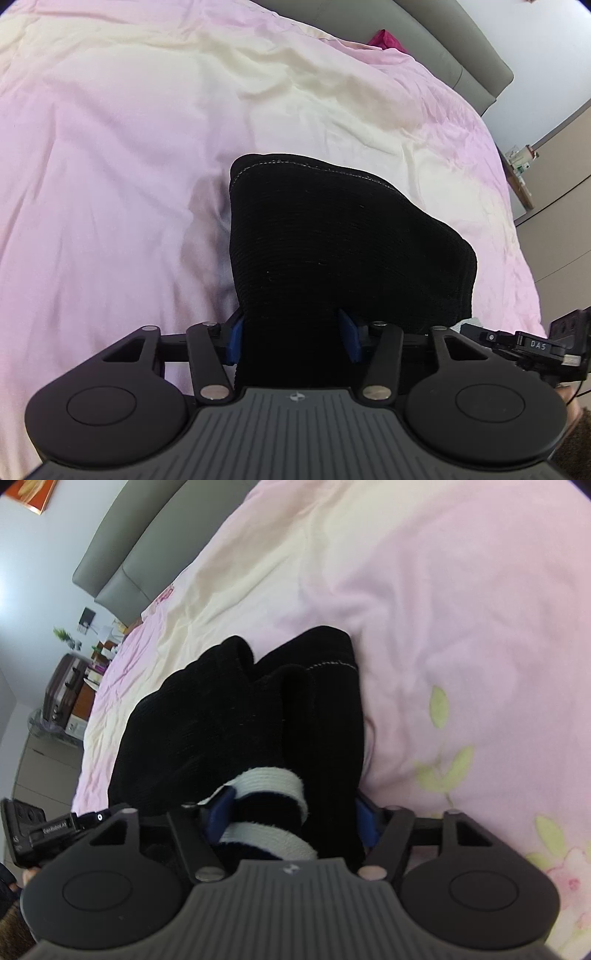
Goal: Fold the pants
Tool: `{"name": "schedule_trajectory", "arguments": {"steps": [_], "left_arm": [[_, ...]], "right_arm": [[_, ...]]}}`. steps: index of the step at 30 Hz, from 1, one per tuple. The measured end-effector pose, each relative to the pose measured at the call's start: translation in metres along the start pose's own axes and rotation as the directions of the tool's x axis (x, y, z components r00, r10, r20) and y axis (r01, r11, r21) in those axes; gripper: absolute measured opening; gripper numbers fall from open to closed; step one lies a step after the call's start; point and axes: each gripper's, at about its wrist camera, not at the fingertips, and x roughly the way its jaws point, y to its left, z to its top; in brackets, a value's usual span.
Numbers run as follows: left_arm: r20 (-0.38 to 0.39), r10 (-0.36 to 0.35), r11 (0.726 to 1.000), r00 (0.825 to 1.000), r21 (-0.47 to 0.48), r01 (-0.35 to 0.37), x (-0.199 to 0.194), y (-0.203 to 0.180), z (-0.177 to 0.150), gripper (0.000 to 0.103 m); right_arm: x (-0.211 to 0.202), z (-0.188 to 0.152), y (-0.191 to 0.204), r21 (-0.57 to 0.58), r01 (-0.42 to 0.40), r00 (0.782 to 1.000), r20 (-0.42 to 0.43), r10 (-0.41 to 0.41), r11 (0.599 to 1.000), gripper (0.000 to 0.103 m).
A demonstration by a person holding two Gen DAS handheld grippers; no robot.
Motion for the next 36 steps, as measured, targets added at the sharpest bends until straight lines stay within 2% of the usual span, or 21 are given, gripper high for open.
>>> {"name": "schedule_trajectory", "arguments": {"steps": [4,7,12,13,14,21,28,36], "left_arm": [[0.009,0.021,1.000,1.000,0.005,-0.021,-0.013,-0.012,-0.001,0.051],[0.017,0.019,1.000,1.000,0.022,-0.019,-0.031,-0.025,-0.003,0.049],[0.033,-0.003,0.998,0.999,0.059,0.001,-0.074,-0.045,-0.009,0.048],[0.039,-0.001,0.998,0.999,0.066,-0.002,-0.084,-0.047,-0.011,0.048],[0.044,-0.002,0.998,0.999,0.065,-0.001,-0.094,-0.048,-0.012,0.048],[0.082,-0.003,0.998,0.997,0.061,-0.002,-0.176,-0.037,-0.025,0.048],[0.129,0.095,0.991,0.987,0.082,-0.106,-0.278,-0.014,-0.028,0.048],[0.181,0.221,0.968,0.958,0.080,-0.239,-0.376,0.037,-0.023,0.048]], "right_arm": [[-0.016,0.003,0.021,-0.042,0.058,0.998,0.026,-0.057,0.997,0.044],[-0.036,0.002,0.033,-0.046,0.058,0.997,0.055,-0.055,0.997,0.040],[-0.076,-0.007,0.067,-0.087,0.077,0.994,0.088,-0.070,0.993,0.038],[-0.086,-0.009,0.073,-0.086,0.052,0.994,0.096,-0.043,0.995,0.036],[-0.095,-0.011,0.081,-0.092,0.030,0.995,0.099,-0.021,0.995,0.036],[-0.137,-0.045,0.155,-0.178,0.019,0.994,0.106,0.000,0.984,0.035],[-0.142,-0.089,0.230,-0.201,-0.085,0.991,0.089,0.105,0.976,0.035],[-0.101,-0.127,0.328,-0.222,-0.228,0.971,0.024,0.239,0.948,0.035]]}}
